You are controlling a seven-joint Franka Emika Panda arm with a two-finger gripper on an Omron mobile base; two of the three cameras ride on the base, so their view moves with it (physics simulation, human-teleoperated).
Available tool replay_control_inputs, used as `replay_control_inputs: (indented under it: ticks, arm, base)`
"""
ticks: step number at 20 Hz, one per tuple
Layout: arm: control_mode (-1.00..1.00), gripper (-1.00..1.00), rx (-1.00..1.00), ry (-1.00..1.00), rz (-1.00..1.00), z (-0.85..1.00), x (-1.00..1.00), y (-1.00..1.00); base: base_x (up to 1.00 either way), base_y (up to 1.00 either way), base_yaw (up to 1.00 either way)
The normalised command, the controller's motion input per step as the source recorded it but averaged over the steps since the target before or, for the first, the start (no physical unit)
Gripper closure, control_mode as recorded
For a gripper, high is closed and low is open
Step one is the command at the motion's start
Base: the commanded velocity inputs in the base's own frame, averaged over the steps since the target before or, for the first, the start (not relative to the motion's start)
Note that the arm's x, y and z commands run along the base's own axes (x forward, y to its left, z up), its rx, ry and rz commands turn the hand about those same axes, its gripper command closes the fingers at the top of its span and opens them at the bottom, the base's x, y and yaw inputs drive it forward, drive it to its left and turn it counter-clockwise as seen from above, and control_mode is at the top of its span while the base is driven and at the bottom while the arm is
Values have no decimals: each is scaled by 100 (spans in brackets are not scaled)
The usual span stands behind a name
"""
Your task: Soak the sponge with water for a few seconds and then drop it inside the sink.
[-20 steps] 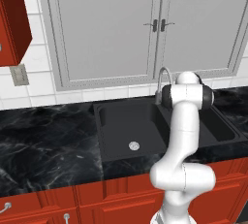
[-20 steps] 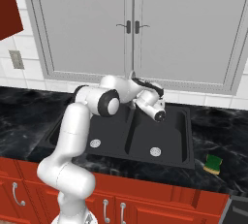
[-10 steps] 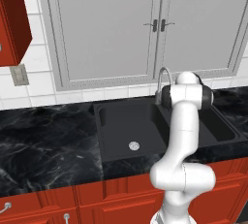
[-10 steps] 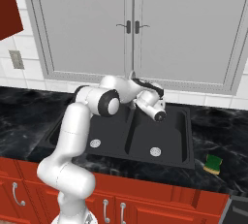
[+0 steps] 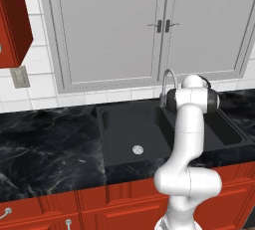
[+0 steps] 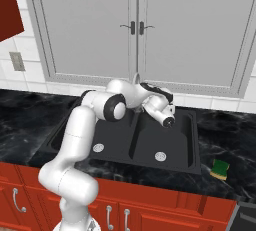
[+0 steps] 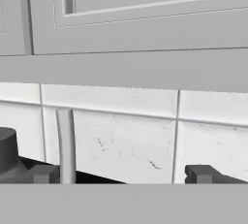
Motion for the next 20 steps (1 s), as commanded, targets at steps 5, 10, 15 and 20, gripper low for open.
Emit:
replay_control_inputs:
  ticks: [5,10,15,20]
  arm:
    - [-100,-100,0,0,-4,0,4,-18]
    - [-100,-100,0,0,-1,0,10,-1]
    - [-100,-100,0,0,0,0,11,0]
    - [-100,-100,0,0,0,0,11,0]
  base:
    - [0,0,0]
    - [0,0,0]
    - [0,0,0]
    - [0,0,0]
